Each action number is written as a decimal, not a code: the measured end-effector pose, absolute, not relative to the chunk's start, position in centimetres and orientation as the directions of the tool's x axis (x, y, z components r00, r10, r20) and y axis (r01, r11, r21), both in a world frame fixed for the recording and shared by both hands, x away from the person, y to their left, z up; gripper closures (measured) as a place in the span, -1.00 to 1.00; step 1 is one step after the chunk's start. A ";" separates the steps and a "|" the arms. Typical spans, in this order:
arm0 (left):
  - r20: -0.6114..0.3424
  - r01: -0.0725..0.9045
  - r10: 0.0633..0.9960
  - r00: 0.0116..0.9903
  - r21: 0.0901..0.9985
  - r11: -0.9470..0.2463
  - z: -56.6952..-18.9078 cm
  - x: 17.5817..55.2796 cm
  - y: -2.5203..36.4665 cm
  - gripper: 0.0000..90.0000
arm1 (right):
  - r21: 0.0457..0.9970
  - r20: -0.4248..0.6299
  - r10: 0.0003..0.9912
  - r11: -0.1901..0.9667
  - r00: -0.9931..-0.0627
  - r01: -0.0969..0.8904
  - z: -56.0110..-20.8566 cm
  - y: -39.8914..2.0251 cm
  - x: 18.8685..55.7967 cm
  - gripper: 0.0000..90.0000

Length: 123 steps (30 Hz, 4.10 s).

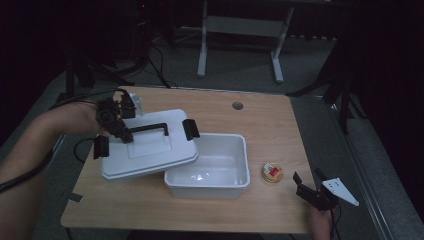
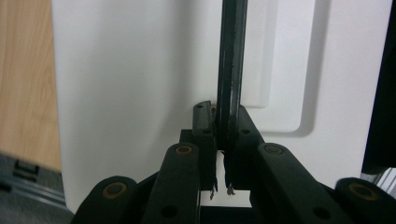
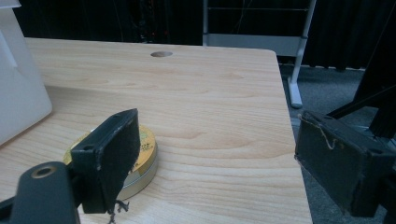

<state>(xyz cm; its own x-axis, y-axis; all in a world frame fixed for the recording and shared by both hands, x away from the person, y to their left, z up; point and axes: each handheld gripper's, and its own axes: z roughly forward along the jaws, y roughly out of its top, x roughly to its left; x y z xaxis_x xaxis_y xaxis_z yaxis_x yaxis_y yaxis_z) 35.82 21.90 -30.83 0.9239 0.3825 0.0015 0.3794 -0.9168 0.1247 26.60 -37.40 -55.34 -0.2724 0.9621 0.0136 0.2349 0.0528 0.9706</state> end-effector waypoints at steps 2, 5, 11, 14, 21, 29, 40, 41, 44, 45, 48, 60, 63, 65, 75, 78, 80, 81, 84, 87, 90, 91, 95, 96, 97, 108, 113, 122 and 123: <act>0.004 0.415 0.419 0.908 0.125 -0.901 -30.7 35.5 23.3 0.86 | 0.970 0.014 0.962 0.052 -0.271 0.236 -55.3 -37.4 26.6 -0.69; 0.006 0.452 0.457 0.890 0.124 -0.883 -30.5 35.1 25.2 0.86 | 0.970 0.012 0.963 0.055 -0.270 0.237 -55.3 -37.3 26.6 -0.70; 0.022 0.527 0.534 0.845 0.135 -0.839 -30.4 34.3 29.0 0.86 | 0.970 0.010 0.963 0.057 -0.271 0.238 -55.3 -37.3 26.7 -0.69; 0.017 0.571 0.579 0.815 0.140 -0.809 -30.9 34.3 30.4 0.85 | 0.970 0.008 0.963 0.059 -0.271 0.237 -55.3 -37.3 26.7 -0.69; -0.027 0.632 0.635 0.772 0.129 -0.764 -34.0 35.0 31.8 0.85 | 0.969 0.009 0.962 0.059 -0.272 0.240 -55.3 -37.3 26.7 -0.69; -0.074 0.683 0.679 0.730 0.099 -0.724 -39.1 36.1 31.9 0.85 | 0.969 0.008 0.962 0.060 -0.272 0.240 -55.3 -37.3 26.7 -0.69; -0.129 0.711 0.699 0.703 0.106 -0.695 -44.5 36.4 31.1 0.85 | 0.969 0.011 0.962 0.057 -0.273 0.239 -55.3 -37.3 26.7 -0.69; -0.143 0.712 0.698 0.702 0.109 -0.694 -44.9 36.4 31.1 0.85 | 0.969 0.010 0.962 0.058 -0.274 0.239 -55.3 -37.3 26.7 -0.69; -0.150 0.711 0.696 0.702 0.109 -0.694 -45.7 36.3 30.9 0.85 | 0.969 0.010 0.962 0.058 -0.274 0.240 -55.3 -37.3 26.7 -0.69; -0.149 0.710 0.695 0.703 0.106 -0.696 -46.0 36.2 30.8 0.85 | 0.969 0.010 0.962 0.058 -0.274 0.239 -55.3 -37.3 26.7 -0.69; -0.151 0.712 0.696 0.702 0.103 -0.695 -46.5 36.1 30.7 0.85 | 0.969 0.010 0.962 0.058 -0.274 0.240 -55.3 -37.3 26.7 -0.69; -0.146 0.692 0.679 0.720 0.071 -0.718 -49.1 35.5 30.2 0.81 | 0.969 0.008 0.961 0.060 -0.275 0.240 -55.3 -37.3 26.7 -0.69; -0.154 0.693 0.678 0.719 0.088 -0.715 -49.2 35.4 30.1 0.75 | 0.969 0.009 0.961 0.060 -0.276 0.239 -55.3 -37.3 26.7 -0.69; -0.159 0.689 0.671 0.724 0.112 -0.716 -49.1 35.4 30.1 0.68 | 0.969 0.010 0.961 0.058 -0.275 0.240 -55.3 -37.3 26.6 -0.69; -0.166 0.695 0.677 0.717 0.239 -0.678 -49.4 34.6 31.1 0.31 | 0.950 0.093 0.941 0.014 -0.325 0.313 -55.1 -37.7 26.9 -0.69; -0.171 0.701 0.683 0.710 0.273 -0.659 -49.6 34.3 31.6 0.30 | 0.931 0.099 0.931 0.038 -0.351 0.362 -55.1 -37.6 27.1 -0.69; -0.156 0.701 0.690 0.707 0.282 -0.655 -49.6 34.1 31.9 0.27 | 0.918 0.091 0.927 0.063 -0.363 0.392 -55.1 -37.5 27.2 -0.70; -0.159 0.703 0.691 0.705 0.286 -0.651 -49.6 34.0 32.1 0.27 | 0.912 0.086 0.925 0.077 -0.371 0.403 -55.1 -37.4 27.3 -0.70; -0.151 0.707 0.698 0.700 0.286 -0.647 -49.6 33.9 32.6 0.20 | 0.897 0.077 0.917 0.107 -0.391 0.429 -54.9 -37.3 27.6 -0.70; -0.153 0.714 0.706 0.692 0.290 -0.637 -49.6 33.7 33.0 0.19 | 0.881 0.069 0.911 0.134 -0.406 0.453 -54.6 -37.3 27.8 -0.71; -0.147 0.714 0.707 0.691 0.289 -0.638 -49.6 33.6 33.3 0.15 | 0.852 0.060 0.907 0.171 -0.416 0.494 -54.3 -37.5 28.0 -0.71; -0.143 0.714 0.709 0.691 0.291 -0.637 -49.6 33.5 33.3 0.15 | 0.839 0.055 0.906 0.186 -0.420 0.512 -54.2 -37.5 28.1 -0.71; -0.143 0.718 0.714 0.686 0.290 -0.632 -49.7 33.6 33.5 0.15 | 0.762 0.024 0.889 0.279 -0.457 0.584 -53.6 -37.6 28.5 -0.71; -0.141 0.718 0.714 0.686 0.292 -0.632 -49.6 33.6 33.6 0.15 | 0.742 0.020 0.884 0.299 -0.466 0.599 -53.5 -37.5 28.7 -0.72; -0.144 0.719 0.714 0.685 0.295 -0.630 -49.6 33.6 33.6 0.15 | 0.728 0.013 0.881 0.315 -0.472 0.608 -53.3 -37.5 28.8 -0.72; -0.131 0.723 0.720 0.682 0.270 -0.635 -49.4 33.5 33.8 0.15 | 0.504 -0.046 0.854 0.467 -0.518 0.726 -52.0 -36.6 30.2 -0.72; -0.131 0.720 0.715 0.686 0.257 -0.644 -49.5 33.4 33.9 0.15 | 0.387 -0.046 0.822 0.539 -0.568 0.748 -51.2 -35.9 30.9 -0.73; -0.131 0.723 0.718 0.684 0.259 -0.641 -49.3 33.5 33.9 0.15 | 0.238 -0.049 0.727 0.674 -0.684 0.699 -49.8 -34.8 32.0 -0.73; -0.132 0.722 0.717 0.684 0.261 -0.641 -49.3 33.5 34.0 0.15 | 0.232 -0.049 0.705 0.697 -0.707 0.679 -49.6 -34.7 32.1 -0.74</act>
